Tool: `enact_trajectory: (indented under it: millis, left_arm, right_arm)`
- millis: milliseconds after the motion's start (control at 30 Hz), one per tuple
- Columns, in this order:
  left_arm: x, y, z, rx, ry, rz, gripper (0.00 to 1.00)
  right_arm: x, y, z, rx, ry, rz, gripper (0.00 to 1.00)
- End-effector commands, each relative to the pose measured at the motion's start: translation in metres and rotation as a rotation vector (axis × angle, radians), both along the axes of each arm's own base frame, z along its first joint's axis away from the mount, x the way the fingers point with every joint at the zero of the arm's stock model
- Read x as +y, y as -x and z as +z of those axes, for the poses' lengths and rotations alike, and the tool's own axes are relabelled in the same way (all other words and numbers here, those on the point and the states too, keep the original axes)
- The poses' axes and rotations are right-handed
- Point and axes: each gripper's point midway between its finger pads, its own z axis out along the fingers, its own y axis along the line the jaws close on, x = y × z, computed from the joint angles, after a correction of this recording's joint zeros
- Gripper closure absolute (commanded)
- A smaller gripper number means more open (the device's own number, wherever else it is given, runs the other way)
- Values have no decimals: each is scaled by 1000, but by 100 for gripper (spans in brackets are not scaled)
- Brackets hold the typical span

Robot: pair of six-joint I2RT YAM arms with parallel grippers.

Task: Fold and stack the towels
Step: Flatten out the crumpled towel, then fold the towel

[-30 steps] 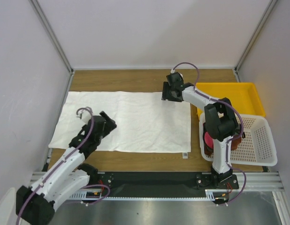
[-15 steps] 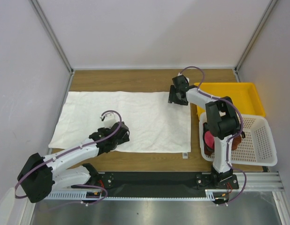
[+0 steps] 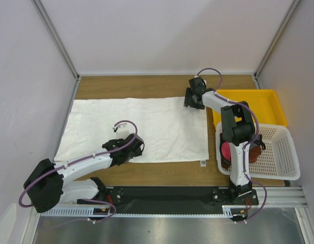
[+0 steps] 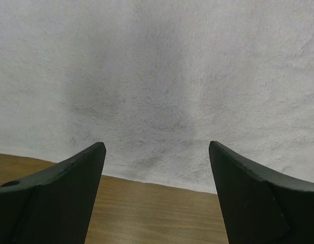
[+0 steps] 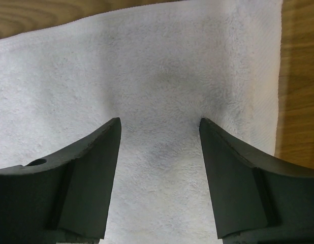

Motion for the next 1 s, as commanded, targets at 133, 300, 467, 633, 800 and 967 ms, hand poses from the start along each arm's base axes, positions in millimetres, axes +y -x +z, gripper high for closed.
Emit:
enact_trajectory:
  millis: [133, 300, 467, 633, 800, 967]
  left_arm:
    - [-10, 0, 2, 4, 11, -8, 14]
    - [-13, 2, 0, 18, 7, -17, 19]
    - [-13, 8, -7, 32, 21, -5, 22]
    - [-21, 11, -10, 24, 16, -26, 25]
    - [-18, 16, -22, 57, -35, -17, 27]
    - [-14, 21, -27, 55, -44, -8, 28]
  right_arm:
    - [3, -24, 27, -57, -15, 33, 32]
    - [42, -22, 91, -173, -89, 119, 32]
    - [99, -18, 132, -273, -149, 215, 31]
    - [162, -22, 138, -297, -257, 273, 31]
    - [215, -22, 131, -285, -330, 322, 31]
    - [262, -16, 129, -307, -395, 352, 31]
